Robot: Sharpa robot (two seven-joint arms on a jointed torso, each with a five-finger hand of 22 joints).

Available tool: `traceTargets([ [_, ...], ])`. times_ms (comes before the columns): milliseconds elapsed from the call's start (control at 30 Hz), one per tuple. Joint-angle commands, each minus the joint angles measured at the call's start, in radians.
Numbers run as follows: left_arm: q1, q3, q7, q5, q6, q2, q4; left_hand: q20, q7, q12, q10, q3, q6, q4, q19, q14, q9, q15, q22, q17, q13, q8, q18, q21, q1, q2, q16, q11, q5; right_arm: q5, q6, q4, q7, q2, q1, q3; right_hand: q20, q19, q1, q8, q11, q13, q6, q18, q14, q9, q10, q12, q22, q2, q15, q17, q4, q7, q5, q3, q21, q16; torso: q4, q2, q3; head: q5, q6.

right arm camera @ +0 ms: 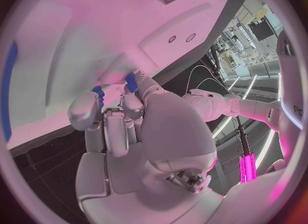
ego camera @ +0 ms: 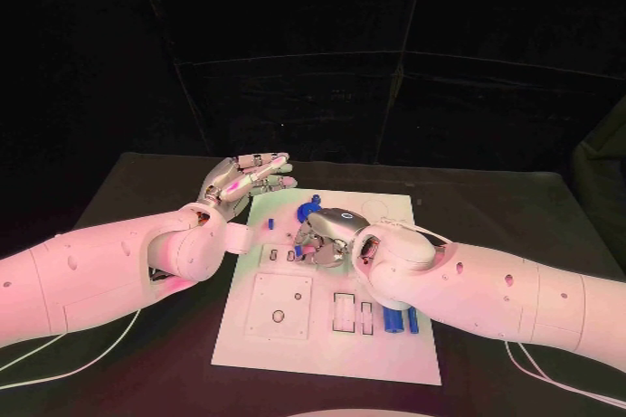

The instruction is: Assemble the parts on the task board

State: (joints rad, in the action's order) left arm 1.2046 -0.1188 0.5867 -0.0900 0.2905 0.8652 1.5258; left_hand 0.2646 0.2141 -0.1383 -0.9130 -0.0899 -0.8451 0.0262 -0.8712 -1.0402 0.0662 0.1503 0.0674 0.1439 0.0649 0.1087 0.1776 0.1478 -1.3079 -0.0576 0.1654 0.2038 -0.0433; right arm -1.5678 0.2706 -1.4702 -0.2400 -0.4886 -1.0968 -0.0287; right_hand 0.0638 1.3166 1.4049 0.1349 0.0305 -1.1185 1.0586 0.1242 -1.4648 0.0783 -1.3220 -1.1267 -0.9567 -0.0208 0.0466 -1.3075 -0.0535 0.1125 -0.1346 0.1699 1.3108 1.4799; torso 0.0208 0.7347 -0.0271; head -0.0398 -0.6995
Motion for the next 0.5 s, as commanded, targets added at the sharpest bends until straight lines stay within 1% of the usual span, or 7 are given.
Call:
traceTargets([
  [33,0.002,0.001,0.002,-0.003,-0.015,-0.001,0.001,0.0,0.036,0.006,0.004,-0.001,0.003,-0.005,-0.008,-0.009,0.0,0.001,-0.001,0.002,-0.001,-0.004,0.006,-0.004,0.005,-0.002,-0.004,-0.003,-0.004,-0.015,-0.039,0.003,-0.006,0.0,0.001,-0.002,0.0,-0.007,-0.012,-0.001,-0.001,0.001,0.002,-0.013,-0.072,0.008,0.006,0.003,0.001,-0.001,-0.003,-0.105,0.0,0.004,-0.003,0.007,-0.006,-0.004,-0.0002,0.0,-0.0001,0.0,0.0],
  [167,0.002,0.001,0.001,-0.003,-0.015,-0.001,0.0,0.0,0.036,0.006,0.004,-0.002,0.003,-0.006,-0.009,-0.009,0.0,0.001,-0.001,0.002,0.0,-0.004,0.006,-0.005,0.005,-0.003,-0.005,-0.004,-0.004,-0.023,-0.047,0.004,-0.011,-0.001,0.001,-0.002,0.0,-0.008,-0.017,-0.003,0.0,0.004,0.0,-0.013,-0.072,0.007,0.008,0.007,0.003,0.003,-0.004,-0.105,0.0,0.005,-0.002,0.01,-0.007,-0.005,0.0006,0.0,0.0001,0.001,-0.001],
  [300,0.002,0.001,0.0,-0.003,-0.016,-0.001,0.0,0.0,0.036,0.006,0.004,-0.002,0.003,-0.006,-0.009,-0.009,0.0,0.001,-0.001,0.002,0.0,-0.004,0.006,-0.005,0.005,-0.003,-0.005,-0.004,-0.004,-0.034,-0.062,0.005,-0.021,-0.004,0.002,-0.002,0.002,-0.011,-0.029,-0.011,0.003,0.018,-0.01,-0.012,-0.071,0.004,0.019,0.023,0.011,0.013,-0.007,-0.102,0.0,0.01,0.001,0.016,-0.011,-0.007,0.0004,0.0,-0.0008,0.0,-0.001],
  [400,0.002,0.001,-0.001,-0.003,-0.016,-0.001,-0.001,0.0,0.036,0.006,0.004,-0.002,0.003,-0.006,-0.009,-0.009,0.0,0.001,-0.001,0.002,0.0,-0.004,0.006,-0.005,0.005,-0.003,-0.005,-0.004,-0.004,-0.04,-0.075,0.005,-0.025,-0.006,0.002,-0.002,0.005,-0.016,-0.041,-0.02,0.007,0.037,-0.021,-0.011,-0.07,0.001,0.033,0.045,0.02,0.026,-0.01,-0.099,-0.001,0.014,0.004,0.019,-0.016,-0.01,-0.0002,0.0,-0.0005,0.0,-0.002],
  [500,0.002,0.001,-0.001,-0.003,-0.016,-0.001,-0.001,0.0,0.036,0.006,0.004,-0.002,0.003,-0.006,-0.009,-0.009,0.0,0.001,-0.001,0.002,0.0,-0.004,0.006,-0.005,0.005,-0.003,-0.005,-0.004,-0.004,-0.043,-0.086,0.004,-0.025,-0.006,0.002,-0.003,0.008,-0.019,-0.055,-0.028,0.011,0.049,-0.032,-0.01,-0.069,-0.002,0.041,0.058,0.025,0.043,-0.013,-0.097,-0.003,0.019,0.004,0.017,-0.019,-0.011,-0.0004,0.0,-0.0002,0.001,-0.002],
])
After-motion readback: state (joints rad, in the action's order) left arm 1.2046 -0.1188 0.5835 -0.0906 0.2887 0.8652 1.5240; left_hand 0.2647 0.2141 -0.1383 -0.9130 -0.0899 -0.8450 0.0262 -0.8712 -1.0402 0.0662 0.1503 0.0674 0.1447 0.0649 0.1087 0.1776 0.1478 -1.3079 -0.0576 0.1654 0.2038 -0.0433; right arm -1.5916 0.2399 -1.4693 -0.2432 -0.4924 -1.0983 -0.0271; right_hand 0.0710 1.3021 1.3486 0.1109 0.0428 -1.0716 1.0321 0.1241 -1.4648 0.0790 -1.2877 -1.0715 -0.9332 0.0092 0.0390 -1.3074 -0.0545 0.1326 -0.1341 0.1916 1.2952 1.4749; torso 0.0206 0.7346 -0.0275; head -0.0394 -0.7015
